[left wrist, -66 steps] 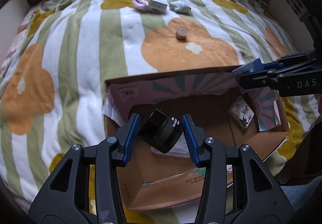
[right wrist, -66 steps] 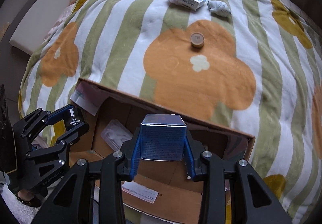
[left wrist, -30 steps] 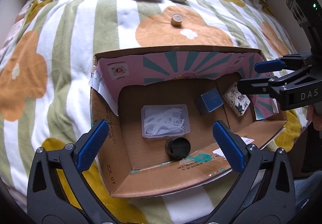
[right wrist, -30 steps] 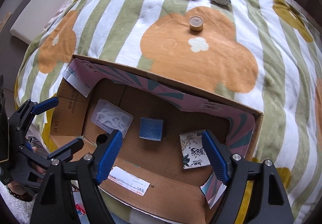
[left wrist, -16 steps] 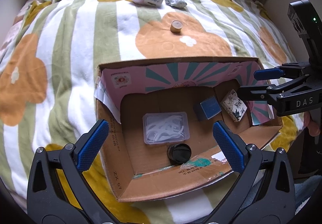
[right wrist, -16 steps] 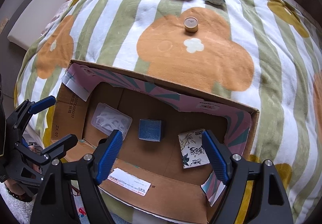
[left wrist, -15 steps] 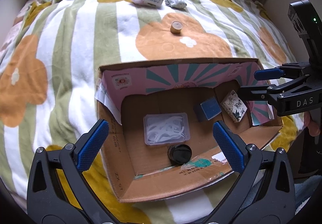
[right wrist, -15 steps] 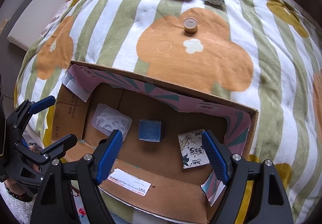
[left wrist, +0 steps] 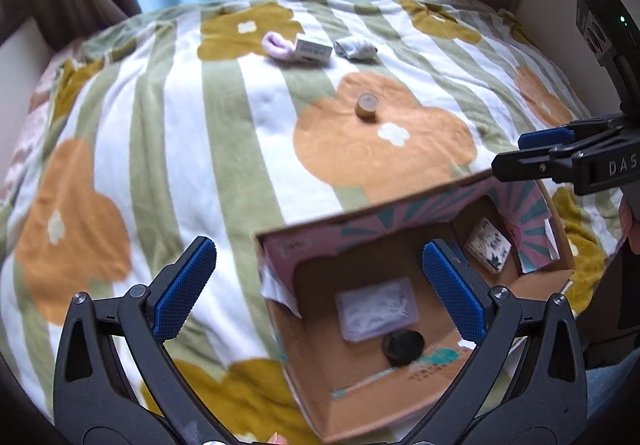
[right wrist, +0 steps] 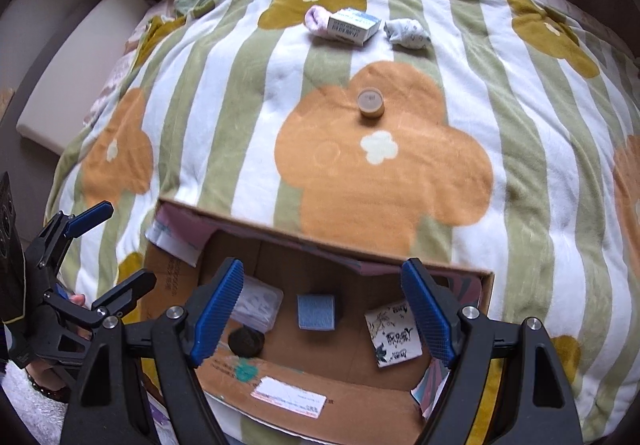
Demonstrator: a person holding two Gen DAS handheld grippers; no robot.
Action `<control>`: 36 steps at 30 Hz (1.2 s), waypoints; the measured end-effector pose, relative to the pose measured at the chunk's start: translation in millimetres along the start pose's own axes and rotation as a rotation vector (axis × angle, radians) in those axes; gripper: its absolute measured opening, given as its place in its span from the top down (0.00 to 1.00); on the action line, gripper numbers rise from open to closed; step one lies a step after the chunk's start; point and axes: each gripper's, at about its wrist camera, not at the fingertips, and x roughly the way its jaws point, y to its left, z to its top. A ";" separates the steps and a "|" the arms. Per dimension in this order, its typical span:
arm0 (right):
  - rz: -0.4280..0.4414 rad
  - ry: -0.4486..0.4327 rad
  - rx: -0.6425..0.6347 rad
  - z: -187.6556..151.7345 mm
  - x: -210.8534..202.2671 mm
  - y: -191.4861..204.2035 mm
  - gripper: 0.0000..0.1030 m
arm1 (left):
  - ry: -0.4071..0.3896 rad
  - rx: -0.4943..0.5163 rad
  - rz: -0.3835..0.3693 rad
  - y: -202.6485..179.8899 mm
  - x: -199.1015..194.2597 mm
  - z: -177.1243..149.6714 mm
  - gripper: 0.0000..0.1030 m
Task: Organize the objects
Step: 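Move both tools toward the pink sock and white box, then grasp the pink sock with the left tool while the right tool grasps the white SUPER DEER box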
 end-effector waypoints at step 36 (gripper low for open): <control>0.210 -0.125 0.426 248.2 99.3 -73.4 0.24 | -0.052 0.507 -0.083 88.9 216.4 236.5 0.00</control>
